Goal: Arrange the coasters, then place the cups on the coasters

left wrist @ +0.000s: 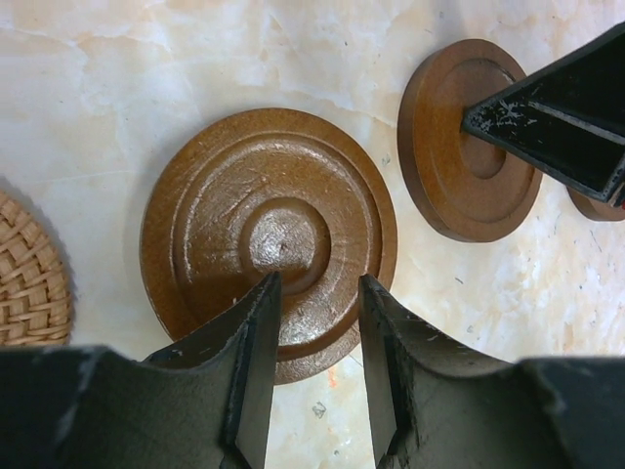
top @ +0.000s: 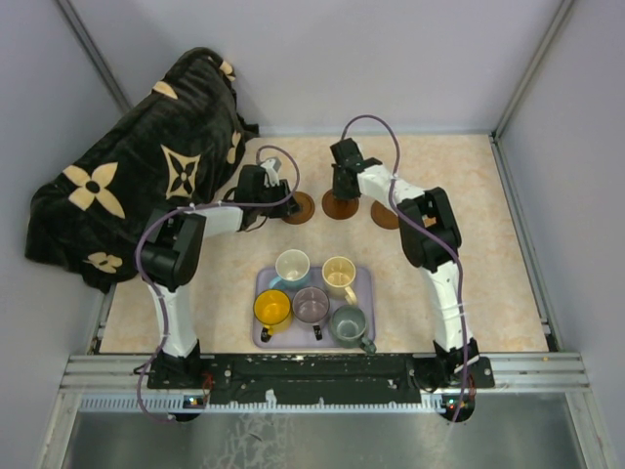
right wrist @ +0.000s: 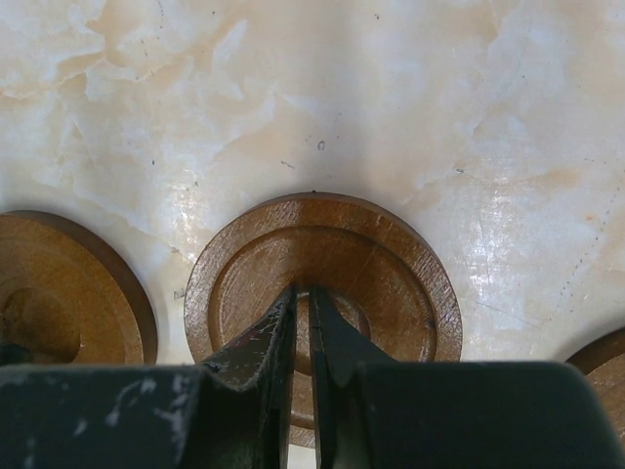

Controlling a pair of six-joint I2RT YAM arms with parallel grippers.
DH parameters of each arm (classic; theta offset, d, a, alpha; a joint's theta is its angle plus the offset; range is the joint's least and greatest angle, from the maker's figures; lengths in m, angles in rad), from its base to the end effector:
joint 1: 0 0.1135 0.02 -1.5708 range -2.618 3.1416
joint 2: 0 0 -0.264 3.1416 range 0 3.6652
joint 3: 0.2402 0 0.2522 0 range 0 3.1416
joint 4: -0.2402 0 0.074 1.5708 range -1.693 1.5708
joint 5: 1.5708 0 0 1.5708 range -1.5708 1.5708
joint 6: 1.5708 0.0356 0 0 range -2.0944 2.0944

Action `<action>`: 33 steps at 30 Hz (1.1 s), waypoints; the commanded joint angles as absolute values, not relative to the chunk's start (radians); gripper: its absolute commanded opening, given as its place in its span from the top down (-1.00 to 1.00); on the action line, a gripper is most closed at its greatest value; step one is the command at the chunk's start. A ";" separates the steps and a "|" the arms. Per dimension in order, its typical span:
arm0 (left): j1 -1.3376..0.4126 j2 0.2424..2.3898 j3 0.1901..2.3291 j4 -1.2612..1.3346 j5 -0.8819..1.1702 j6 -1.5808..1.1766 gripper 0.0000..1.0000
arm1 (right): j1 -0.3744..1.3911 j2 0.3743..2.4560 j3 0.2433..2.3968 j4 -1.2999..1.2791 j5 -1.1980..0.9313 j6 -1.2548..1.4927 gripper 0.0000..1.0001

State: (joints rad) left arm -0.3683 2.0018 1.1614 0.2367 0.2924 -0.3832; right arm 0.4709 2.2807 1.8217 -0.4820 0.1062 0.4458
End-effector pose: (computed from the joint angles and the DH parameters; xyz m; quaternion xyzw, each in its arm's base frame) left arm 0.3950 -0.1635 0.1496 0.0612 0.8764 -0.2888 0.3805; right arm 0.4497 0.2247 0.1706 0.0045 0.9496 0.0916 0.2997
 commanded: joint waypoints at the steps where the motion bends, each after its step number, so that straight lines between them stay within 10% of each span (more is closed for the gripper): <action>1: -0.355 2.027 1.196 0.220 0.271 -0.357 0.12 | 0.496 2.280 1.816 -0.514 0.103 0.424 0.77; 33: -0.322 2.157 1.347 0.237 0.338 -0.381 0.13 | 0.473 1.914 1.569 -0.498 0.273 0.396 0.67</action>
